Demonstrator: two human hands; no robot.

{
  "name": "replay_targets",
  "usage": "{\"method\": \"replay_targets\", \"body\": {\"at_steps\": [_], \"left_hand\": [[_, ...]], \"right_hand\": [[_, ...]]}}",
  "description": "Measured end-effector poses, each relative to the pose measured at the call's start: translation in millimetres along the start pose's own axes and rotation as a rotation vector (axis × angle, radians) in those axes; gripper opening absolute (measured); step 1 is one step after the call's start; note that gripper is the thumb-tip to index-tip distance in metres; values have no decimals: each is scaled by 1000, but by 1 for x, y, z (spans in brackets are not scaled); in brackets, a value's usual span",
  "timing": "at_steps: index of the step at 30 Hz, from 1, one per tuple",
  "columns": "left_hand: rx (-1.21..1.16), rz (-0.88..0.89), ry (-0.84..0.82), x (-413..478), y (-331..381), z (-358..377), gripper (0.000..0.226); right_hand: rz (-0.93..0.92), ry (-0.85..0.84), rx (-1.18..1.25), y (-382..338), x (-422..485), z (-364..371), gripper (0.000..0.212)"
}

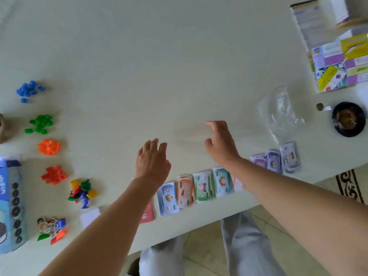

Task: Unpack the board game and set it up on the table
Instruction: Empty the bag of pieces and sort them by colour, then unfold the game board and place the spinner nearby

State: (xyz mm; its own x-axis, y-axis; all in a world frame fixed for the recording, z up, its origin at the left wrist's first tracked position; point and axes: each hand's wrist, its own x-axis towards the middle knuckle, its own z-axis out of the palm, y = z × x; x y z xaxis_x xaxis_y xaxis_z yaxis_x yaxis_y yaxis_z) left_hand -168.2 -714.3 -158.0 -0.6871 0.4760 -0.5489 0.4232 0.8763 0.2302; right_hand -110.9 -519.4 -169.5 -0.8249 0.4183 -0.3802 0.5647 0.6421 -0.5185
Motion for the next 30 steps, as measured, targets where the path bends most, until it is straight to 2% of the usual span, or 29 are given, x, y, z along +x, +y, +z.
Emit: {"method": "replay_targets", "body": {"at_steps": [3, 6, 9, 11, 13, 16, 18, 21, 23, 27, 30], "left_hand": [[-11, 98, -76, 24, 83, 5, 59], [-35, 135, -125, 48, 162, 15, 60], [-22, 160, -177, 65, 221, 26, 59], [9, 135, -247, 77, 254, 32, 59], [0, 72, -300, 86, 280, 37, 55], [-126, -39, -230, 96, 314, 37, 50], [-342, -174, -182, 103, 330, 35, 55], [-852, -482, -201, 120, 353, 33, 81], [-1026, -603, -186, 130, 363, 32, 83], [-1055, -631, -152, 146, 380, 37, 55], [-1056, -659, -115, 156, 389, 40, 57]], "right_hand": [[73, 111, -100, 61, 2, -53, 47], [154, 122, -165, 120, 6, -98, 41], [169, -6, -190, 165, 12, -126, 27], [170, -169, -217, 192, 16, -140, 34], [161, -331, -227, 213, 21, -151, 49], [109, -384, -175, 234, 27, -168, 59], [69, -393, -118, 239, 27, -179, 58], [63, -470, 3, 250, 27, -197, 57], [80, -502, 89, 260, 26, -207, 58], [119, -507, 223, 278, 23, -221, 55], [152, -458, 320, 290, 24, -229, 52]]}}
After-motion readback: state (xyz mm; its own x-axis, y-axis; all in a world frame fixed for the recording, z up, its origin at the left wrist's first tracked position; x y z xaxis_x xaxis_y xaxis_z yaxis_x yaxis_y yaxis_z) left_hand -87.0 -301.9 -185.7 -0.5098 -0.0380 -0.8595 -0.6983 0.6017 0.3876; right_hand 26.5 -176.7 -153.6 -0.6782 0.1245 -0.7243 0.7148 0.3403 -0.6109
